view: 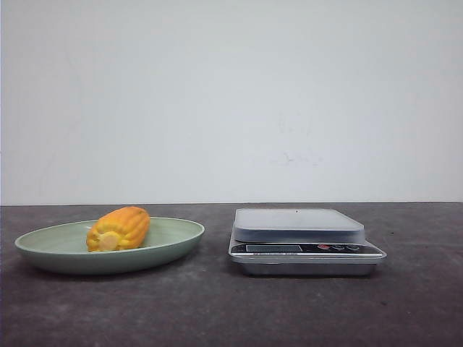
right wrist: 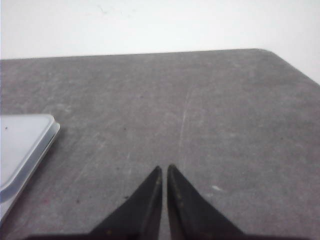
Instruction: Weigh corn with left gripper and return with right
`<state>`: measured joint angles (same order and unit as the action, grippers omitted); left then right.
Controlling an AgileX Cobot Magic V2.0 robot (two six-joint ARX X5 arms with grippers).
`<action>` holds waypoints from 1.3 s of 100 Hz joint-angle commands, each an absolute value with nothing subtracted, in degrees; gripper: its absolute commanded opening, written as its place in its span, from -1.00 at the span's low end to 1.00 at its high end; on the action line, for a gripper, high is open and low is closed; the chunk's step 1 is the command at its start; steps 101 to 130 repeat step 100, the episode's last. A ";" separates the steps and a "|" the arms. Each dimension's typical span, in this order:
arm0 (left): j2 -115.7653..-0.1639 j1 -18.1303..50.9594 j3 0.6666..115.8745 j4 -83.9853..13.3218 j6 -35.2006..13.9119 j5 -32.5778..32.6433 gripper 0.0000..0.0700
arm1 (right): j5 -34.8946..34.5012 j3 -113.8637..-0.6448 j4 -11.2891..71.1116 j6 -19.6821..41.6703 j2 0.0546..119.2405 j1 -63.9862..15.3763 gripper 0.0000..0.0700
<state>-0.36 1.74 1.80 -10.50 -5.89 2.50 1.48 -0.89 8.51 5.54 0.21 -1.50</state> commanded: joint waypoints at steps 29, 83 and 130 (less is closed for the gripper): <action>-0.30 1.67 1.02 -10.74 -5.41 2.33 -0.95 | 1.50 -0.69 5.72 5.34 0.23 -1.48 -0.97; -0.30 1.67 1.02 -10.74 -5.41 2.33 -0.95 | 1.50 -0.69 5.63 5.34 0.23 -1.48 -0.97; -0.30 1.67 1.02 -10.74 -5.41 2.33 -0.95 | 1.50 -0.69 5.63 5.34 0.23 -1.48 -0.97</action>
